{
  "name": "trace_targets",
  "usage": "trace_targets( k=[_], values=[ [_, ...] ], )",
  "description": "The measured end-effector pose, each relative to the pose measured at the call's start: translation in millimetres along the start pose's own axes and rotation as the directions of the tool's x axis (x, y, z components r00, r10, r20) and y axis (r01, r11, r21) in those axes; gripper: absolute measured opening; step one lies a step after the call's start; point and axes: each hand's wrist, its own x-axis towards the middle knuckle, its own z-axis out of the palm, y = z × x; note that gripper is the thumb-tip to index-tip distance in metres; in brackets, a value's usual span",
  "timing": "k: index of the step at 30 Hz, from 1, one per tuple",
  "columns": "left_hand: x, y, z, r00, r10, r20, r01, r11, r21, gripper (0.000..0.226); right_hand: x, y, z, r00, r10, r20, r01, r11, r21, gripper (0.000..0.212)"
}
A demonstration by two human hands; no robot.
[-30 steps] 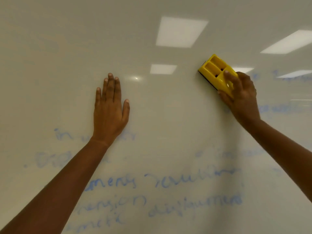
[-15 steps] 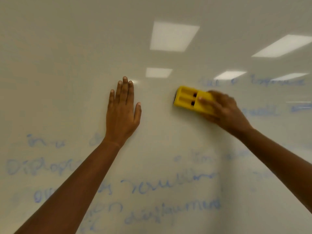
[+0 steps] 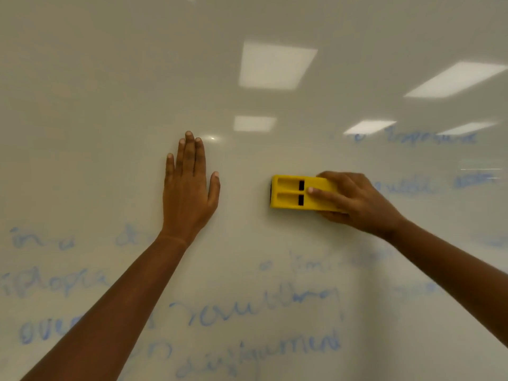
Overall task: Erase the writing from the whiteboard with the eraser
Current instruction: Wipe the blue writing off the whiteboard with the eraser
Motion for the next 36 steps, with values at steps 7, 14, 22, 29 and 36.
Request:
trace_targets(
  k=[7, 14, 22, 29, 36],
  values=[
    [6, 15, 6, 1.0, 0.004, -0.016, -0.004, 1.0, 0.008, 0.062, 8, 64, -16, 0.797, 0.583, -0.157, -0.579, 0.812, 0.076, 0.051],
    [12, 45, 19, 0.996, 0.094, -0.004, -0.094, 0.995, -0.028, 0.06, 3, 11, 6, 0.791, 0.577, -0.204, -0.576, 0.814, 0.073, 0.052],
    [19, 55, 25, 0.996, 0.092, -0.004, -0.092, 0.996, -0.01, 0.061, -15, 41, -10, 0.966, 0.246, -0.084, -0.25, 0.967, -0.041, 0.039],
    [18, 59, 27, 0.998, 0.065, -0.009, -0.065, 0.998, -0.004, 0.061, -23, 87, -16, 0.587, 0.778, -0.225, -0.785, 0.615, 0.079, 0.056],
    [22, 85, 37, 0.997, 0.075, 0.006, -0.075, 0.997, -0.015, 0.061, -16, 34, -1, 0.694, 0.692, -0.198, -0.69, 0.718, 0.09, 0.056]
  ],
)
